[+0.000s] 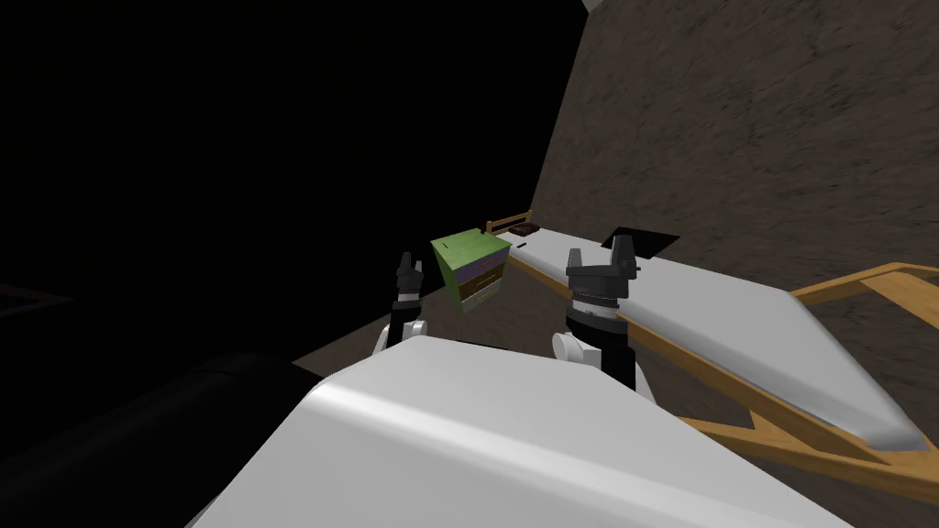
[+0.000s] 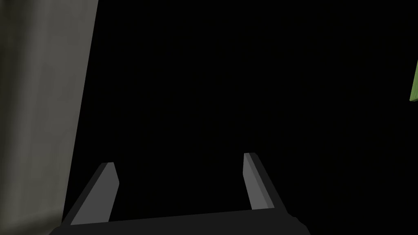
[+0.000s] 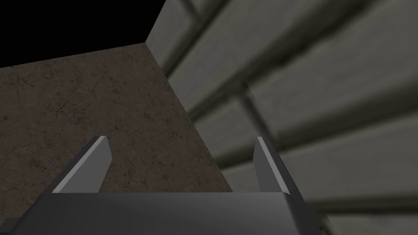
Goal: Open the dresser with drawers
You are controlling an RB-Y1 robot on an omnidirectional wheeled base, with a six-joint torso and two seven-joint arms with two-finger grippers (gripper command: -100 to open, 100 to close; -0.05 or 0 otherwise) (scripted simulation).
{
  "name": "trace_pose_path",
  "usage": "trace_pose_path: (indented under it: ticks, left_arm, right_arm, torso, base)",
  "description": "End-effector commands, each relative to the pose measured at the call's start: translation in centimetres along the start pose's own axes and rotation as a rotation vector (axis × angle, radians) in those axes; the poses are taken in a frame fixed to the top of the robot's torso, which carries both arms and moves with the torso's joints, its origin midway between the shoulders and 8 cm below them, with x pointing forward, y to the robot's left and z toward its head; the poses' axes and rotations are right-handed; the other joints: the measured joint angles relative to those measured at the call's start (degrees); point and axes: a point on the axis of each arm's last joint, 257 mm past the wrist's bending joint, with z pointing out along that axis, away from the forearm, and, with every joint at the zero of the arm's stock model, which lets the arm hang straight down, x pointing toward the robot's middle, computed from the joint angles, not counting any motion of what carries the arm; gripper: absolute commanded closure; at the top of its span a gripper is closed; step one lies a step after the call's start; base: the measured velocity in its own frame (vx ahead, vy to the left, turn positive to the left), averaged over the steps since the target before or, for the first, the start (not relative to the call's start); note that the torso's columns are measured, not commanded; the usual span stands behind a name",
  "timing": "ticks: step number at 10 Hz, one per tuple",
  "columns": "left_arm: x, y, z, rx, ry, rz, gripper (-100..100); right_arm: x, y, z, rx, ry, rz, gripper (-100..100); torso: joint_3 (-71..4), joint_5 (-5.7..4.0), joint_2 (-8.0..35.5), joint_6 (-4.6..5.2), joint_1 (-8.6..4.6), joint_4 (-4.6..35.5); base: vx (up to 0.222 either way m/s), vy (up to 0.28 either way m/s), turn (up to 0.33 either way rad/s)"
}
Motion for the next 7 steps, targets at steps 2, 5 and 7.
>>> trace_pose_path:
  ticks: [2, 5, 7]
  left_arm:
    - [0.0, 0.0, 0.0, 0.0, 0.0, 0.0, 0]
    - [0.0, -0.01, 0.0, 0.0, 0.0, 0.0, 0]
    - [0.0, -0.02, 0.0, 0.0, 0.0, 0.0, 0]
  right_arm:
    - [0.0, 0.0, 0.0, 0.0, 0.0, 0.0, 0]
    - [0.0, 0.01, 0.0, 0.0, 0.0, 0.0, 0]
    - [0.0, 0.02, 0.0, 0.0, 0.0, 0.0, 0]
  torso:
    - [-12.0, 0.0, 5.97, 0.0, 0.0, 6.0]
    - [-36.92, 0.0, 18.45, 0.0, 0.0, 18.46]
    - [-53.81, 0.0, 26.93, 0.0, 0.0, 26.91]
  base:
    - [0.0, 0.0, 0.0]
    - [0.0, 0.0, 0.0]
    - [0.0, 0.0, 0.0]
